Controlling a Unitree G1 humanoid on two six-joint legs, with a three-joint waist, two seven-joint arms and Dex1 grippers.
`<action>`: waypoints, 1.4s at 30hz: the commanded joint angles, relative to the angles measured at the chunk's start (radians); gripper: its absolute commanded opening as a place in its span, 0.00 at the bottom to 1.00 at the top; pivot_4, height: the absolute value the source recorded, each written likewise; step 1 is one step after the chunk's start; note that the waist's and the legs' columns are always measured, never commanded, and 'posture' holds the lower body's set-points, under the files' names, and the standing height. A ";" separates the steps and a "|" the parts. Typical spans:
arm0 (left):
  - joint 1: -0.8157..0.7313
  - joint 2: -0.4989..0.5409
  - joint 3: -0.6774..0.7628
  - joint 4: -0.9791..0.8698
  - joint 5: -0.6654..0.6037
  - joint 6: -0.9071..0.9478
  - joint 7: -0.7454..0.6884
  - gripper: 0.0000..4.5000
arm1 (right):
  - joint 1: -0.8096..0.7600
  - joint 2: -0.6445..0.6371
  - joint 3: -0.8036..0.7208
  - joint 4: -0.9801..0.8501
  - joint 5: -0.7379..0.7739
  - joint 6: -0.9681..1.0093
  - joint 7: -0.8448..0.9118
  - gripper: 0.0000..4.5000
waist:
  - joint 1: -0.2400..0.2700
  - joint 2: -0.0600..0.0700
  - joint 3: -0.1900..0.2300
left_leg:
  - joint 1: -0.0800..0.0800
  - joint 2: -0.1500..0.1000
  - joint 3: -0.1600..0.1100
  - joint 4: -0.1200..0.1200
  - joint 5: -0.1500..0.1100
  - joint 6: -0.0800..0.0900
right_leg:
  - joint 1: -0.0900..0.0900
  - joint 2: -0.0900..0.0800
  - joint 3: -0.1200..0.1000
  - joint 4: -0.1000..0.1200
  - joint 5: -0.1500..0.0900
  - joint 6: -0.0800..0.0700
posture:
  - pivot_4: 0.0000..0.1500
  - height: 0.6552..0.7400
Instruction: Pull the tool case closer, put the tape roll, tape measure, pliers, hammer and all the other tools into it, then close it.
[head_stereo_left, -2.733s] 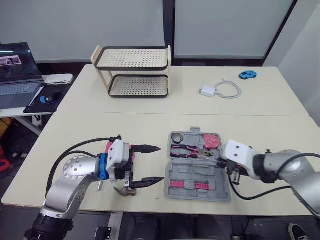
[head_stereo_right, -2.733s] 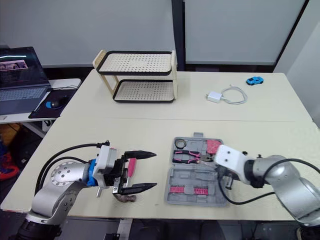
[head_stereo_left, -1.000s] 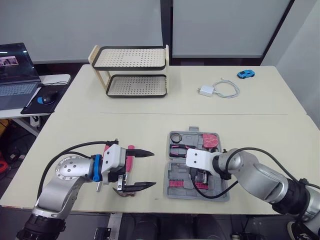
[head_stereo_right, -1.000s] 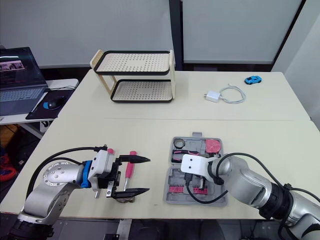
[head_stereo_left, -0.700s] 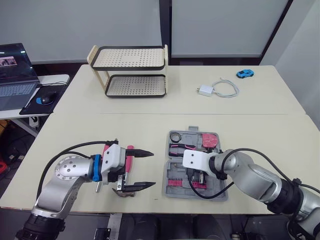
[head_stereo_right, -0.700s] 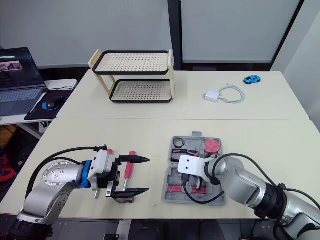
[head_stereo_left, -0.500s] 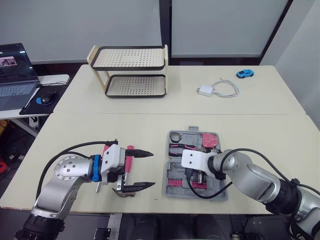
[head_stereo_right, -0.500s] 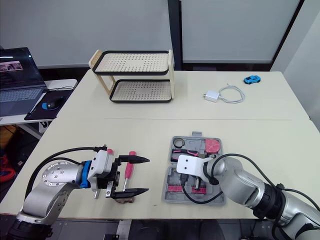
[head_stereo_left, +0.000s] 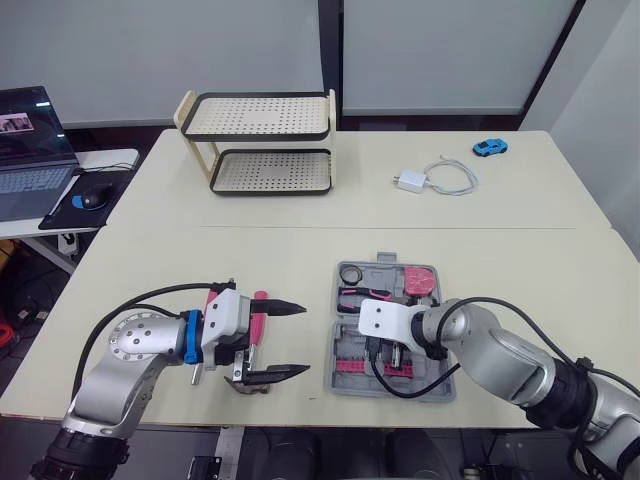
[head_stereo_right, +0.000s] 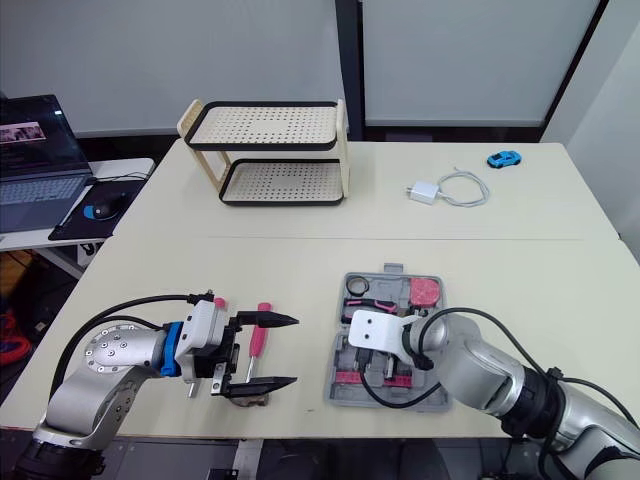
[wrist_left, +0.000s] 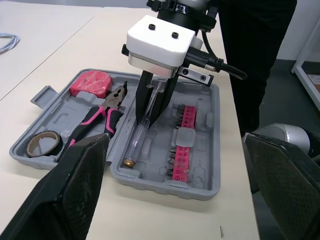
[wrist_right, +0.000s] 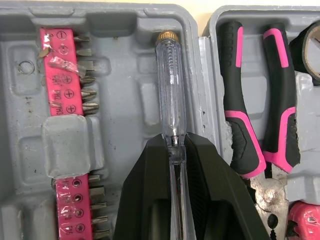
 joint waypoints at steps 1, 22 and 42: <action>0.009 0.011 0.016 -0.010 -0.001 -0.015 0.002 1.00 | -0.006 0.000 -0.015 -0.012 -0.012 -0.008 0.001 0.04 | 0.000 0.000 0.000 | 0.000 0.000 0.000 0.000 0.000 0.000 | 0.000 0.000 0.000 0.000 0.000 0.000 | 1.00 1.00; 0.011 0.005 0.003 -0.010 -0.001 -0.016 -0.002 1.00 | -0.003 -0.001 -0.039 -0.015 -0.035 -0.026 -0.008 0.32 | 0.000 0.000 0.000 | 0.000 0.000 0.000 0.000 0.000 0.000 | 0.000 0.000 0.000 0.000 0.000 0.000 | 1.00 1.00; 0.002 0.001 -0.005 -0.012 -0.001 -0.019 -0.006 1.00 | 0.076 -0.012 -0.106 -0.064 -0.007 -0.049 0.001 0.01 | -0.001 0.000 0.000 | 0.000 0.000 0.000 0.000 -0.001 0.001 | 0.000 0.000 0.000 0.000 0.000 0.000 | 1.00 1.00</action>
